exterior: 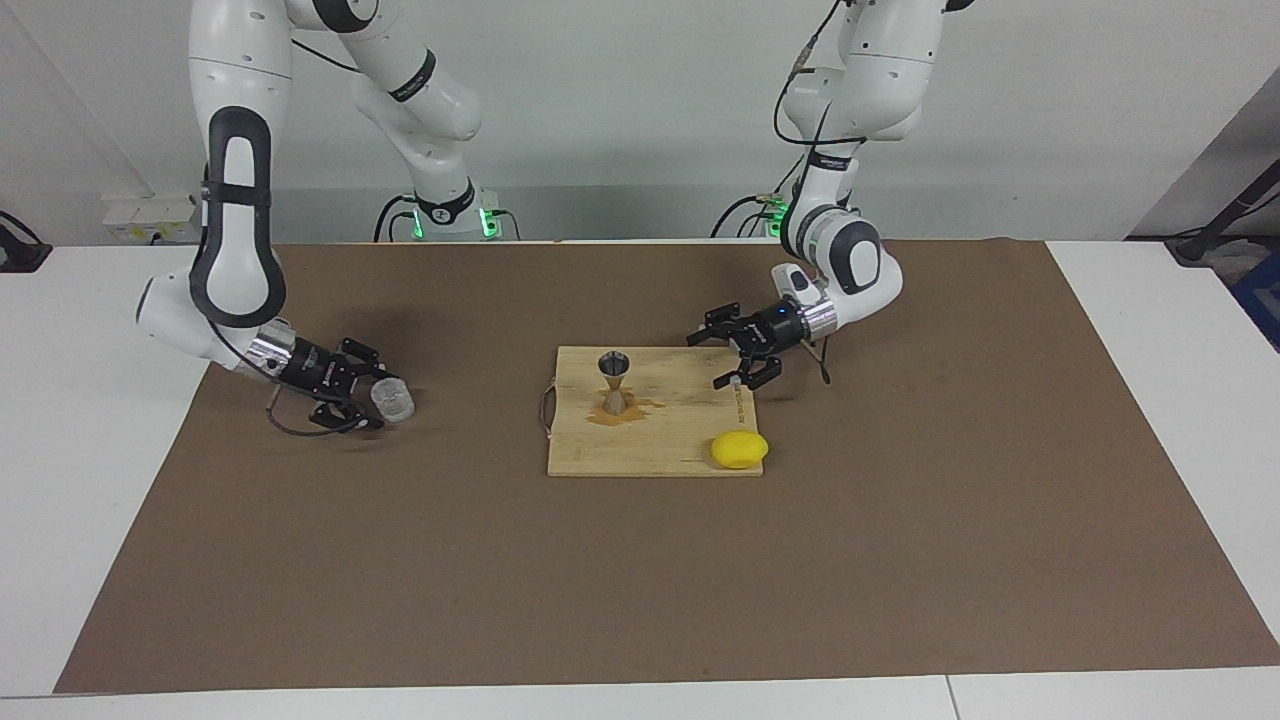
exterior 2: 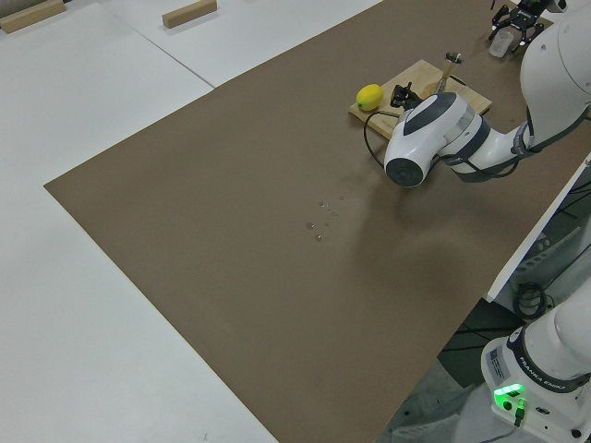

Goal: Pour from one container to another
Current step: 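Release the cup with the left gripper while the right gripper grasps the glass, then lift the glass cup with the right gripper while the left gripper retracts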

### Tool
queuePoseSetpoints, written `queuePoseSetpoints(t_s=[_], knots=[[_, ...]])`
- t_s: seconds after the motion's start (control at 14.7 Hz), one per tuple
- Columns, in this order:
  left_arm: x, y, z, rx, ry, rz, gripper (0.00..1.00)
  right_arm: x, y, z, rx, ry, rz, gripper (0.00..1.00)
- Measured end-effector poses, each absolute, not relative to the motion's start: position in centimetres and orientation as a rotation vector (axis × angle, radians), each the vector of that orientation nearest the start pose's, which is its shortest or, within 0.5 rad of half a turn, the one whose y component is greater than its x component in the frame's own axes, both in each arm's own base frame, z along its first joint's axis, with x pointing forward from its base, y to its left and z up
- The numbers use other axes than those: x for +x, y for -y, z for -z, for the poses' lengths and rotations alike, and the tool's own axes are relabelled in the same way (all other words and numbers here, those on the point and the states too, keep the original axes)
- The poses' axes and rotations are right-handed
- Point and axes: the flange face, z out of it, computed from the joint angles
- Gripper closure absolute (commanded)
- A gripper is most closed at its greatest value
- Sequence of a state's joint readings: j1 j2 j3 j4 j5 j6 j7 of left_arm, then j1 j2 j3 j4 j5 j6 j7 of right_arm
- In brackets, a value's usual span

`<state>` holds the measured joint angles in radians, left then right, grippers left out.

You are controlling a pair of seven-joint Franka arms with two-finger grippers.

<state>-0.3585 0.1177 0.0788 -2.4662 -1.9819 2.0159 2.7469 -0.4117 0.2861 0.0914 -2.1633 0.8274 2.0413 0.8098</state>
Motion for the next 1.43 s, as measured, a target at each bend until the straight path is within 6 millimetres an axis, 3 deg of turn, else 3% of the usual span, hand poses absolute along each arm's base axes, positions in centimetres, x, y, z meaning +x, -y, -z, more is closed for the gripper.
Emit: queuePoseSetpoints(t_s=[0.14,0.27,0.48,0.61,0.81,1.09,1.29,1.43], knots=[[44.9,15.1,-27.0,1.507,1.39,-1.372,0.0,51.6,12.4,-25.0,-1.658,-1.851,-0.708,0.22],[45.1,11.6,-27.4,1.489,1.492,-1.331,0.0,51.7,11.7,-24.9,-1.66,-1.844,-0.714,0.32],[45.0,6.8,-27.7,1.448,1.604,-1.235,0.0,51.8,11.5,-24.9,-1.664,-1.84,-0.717,0.74],[44.9,3.4,-28.6,1.432,1.662,-1.154,0.0,51.8,11.5,-25.1,-1.664,-1.839,-0.714,0.94],[45.2,-1.8,-31.1,1.477,1.724,-0.953,0.0,52.2,10.7,-26.2,-1.672,-1.834,-0.701,0.99],[46.2,-8.3,-36.1,1.669,1.709,-0.559,0.0,53.3,6.4,-30.5,-1.69,-1.844,-0.685,0.99],[47.2,-10.7,-40.3,1.827,1.69,-0.285,0.0,53.9,3.0,-32.7,-1.708,-1.876,-0.66,0.99],[47.6,-10.8,-43.4,1.904,1.631,-0.165,0.0,54.5,0.0,-34.0,-1.731,-1.917,-0.637,0.99]])
